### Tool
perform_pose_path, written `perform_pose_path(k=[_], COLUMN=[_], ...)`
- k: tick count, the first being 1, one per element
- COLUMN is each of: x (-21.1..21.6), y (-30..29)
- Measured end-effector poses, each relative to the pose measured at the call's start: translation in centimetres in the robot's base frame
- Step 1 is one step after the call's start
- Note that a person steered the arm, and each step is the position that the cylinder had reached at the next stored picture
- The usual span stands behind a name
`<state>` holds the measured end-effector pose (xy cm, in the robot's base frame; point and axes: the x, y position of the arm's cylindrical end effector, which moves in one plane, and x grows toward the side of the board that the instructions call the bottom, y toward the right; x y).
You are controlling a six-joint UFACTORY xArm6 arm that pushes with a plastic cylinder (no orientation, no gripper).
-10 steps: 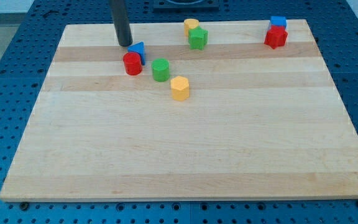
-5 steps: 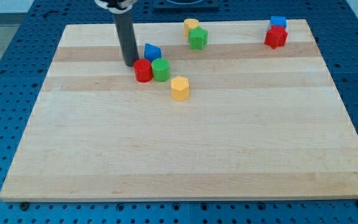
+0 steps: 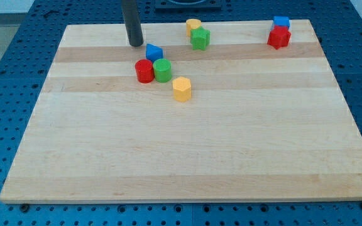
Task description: Push a blue triangle and the red circle right and down a bit
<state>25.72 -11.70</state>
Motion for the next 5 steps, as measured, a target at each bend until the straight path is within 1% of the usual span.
perform_pose_path(k=[1, 3, 4, 5], x=[1.3, 2.5, 7.0, 8.5], y=[3.5, 3.9, 3.8, 3.8])
